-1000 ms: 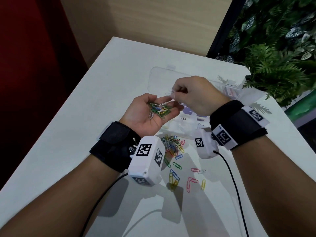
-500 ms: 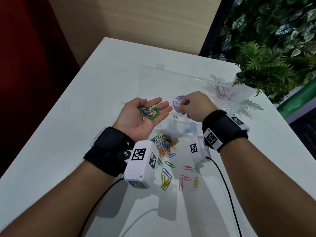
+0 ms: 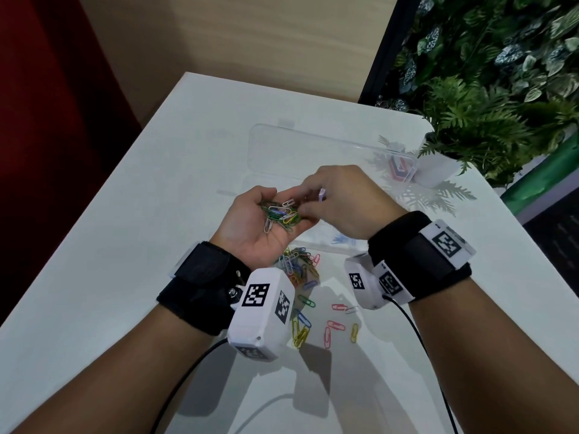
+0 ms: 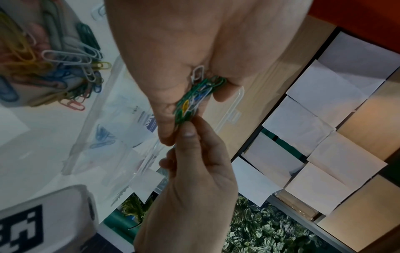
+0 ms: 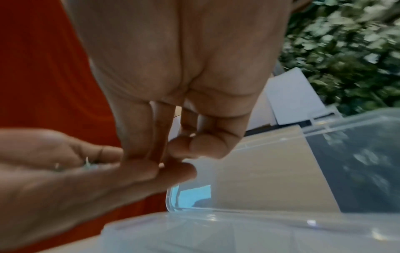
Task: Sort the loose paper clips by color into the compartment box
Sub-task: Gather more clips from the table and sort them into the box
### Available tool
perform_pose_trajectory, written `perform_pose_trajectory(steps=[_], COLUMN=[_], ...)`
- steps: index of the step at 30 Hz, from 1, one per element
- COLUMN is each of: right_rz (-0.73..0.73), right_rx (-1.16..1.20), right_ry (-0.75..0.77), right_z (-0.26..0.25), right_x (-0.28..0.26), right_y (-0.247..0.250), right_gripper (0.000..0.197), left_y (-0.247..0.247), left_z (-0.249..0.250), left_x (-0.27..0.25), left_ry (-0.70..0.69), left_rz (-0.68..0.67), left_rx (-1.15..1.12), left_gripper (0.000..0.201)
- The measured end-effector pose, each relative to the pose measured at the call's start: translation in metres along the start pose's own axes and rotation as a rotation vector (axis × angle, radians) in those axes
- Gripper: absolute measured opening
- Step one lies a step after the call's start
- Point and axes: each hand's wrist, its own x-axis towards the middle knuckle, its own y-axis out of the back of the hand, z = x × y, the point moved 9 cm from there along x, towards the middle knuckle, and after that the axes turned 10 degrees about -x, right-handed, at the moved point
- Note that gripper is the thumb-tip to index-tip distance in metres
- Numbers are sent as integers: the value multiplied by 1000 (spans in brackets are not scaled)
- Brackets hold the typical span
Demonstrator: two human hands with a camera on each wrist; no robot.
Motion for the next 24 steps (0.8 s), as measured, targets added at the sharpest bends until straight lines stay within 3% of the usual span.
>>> perform_pose_trajectory(steps=[9, 16, 19, 24], right_rz=[12, 2, -33, -14], right_rx=[-121, -98, -62, -96], right_ry=[-8, -19, -26, -10], right_z=[-5, -5, -4, -6], right_x=[-7, -6, -6, -6], right_y=[-3, -3, -5, -3], right_gripper=[12, 11, 17, 17], left_y=[-1, 2, 4, 3], left_z=[-7, -11, -13, -14], left_x=[-2, 1, 2, 4], left_ry=[2, 16, 27, 18], left_rz=[1, 21, 29, 19], left_rx=[13, 2, -2, -9], left_gripper=[62, 53, 36, 28])
